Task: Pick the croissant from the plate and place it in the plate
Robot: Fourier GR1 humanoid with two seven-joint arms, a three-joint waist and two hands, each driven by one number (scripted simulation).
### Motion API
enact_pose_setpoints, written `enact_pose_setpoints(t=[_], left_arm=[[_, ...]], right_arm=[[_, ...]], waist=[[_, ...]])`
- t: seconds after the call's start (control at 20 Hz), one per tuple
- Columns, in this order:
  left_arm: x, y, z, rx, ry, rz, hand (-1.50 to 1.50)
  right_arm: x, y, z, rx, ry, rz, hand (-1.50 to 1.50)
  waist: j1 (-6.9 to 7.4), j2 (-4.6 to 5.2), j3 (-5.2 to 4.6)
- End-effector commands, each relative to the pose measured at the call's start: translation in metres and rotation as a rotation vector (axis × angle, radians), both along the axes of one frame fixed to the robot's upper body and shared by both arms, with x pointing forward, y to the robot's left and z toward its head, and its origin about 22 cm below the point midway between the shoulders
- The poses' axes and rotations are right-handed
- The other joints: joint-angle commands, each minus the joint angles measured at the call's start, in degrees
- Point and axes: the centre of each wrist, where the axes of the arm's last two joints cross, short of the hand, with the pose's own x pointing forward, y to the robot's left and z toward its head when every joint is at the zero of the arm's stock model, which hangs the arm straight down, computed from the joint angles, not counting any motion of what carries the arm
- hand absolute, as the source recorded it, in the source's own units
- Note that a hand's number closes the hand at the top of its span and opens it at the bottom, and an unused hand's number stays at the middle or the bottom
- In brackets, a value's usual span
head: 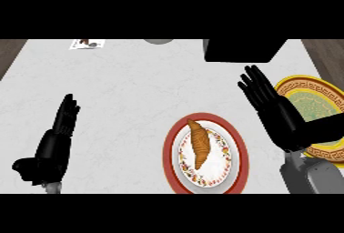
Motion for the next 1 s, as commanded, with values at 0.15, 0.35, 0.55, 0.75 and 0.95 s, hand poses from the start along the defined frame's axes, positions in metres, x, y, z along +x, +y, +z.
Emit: enact_pose_setpoints(t=[0.15,0.35,0.55,0.75,0.95], left_arm=[[0.042,0.005,0.021,0.081,0.027,-0.06,0.0],[0.033,0.004,0.014,0.098,0.058,-0.097,0.0],[0.053,0.002,0.018,0.08,0.093,-0.109,0.0],[0.07,0.001,0.019,0.086,0.092,-0.124,0.0],[0.056,0.006,0.017,0.088,0.092,-0.115,0.0]], right_arm=[[0.026,0.079,0.017,0.193,0.079,-0.169,-1.5],[0.031,0.03,0.016,-0.575,-0.234,-0.117,1.5],[-0.01,0.13,-0.058,-0.223,0.076,-0.329,-1.5],[-0.048,0.157,-0.097,-0.346,-0.062,-0.294,-1.5],[-0.047,0.137,-0.094,-0.492,-0.122,-0.423,-1.5]], waist=[[-0.16,-0.09,1.44],[0.54,-0.76,-0.61],[-0.11,0.1,1.47],[-0.18,-0.27,1.48],[-0.33,-0.68,1.43]])
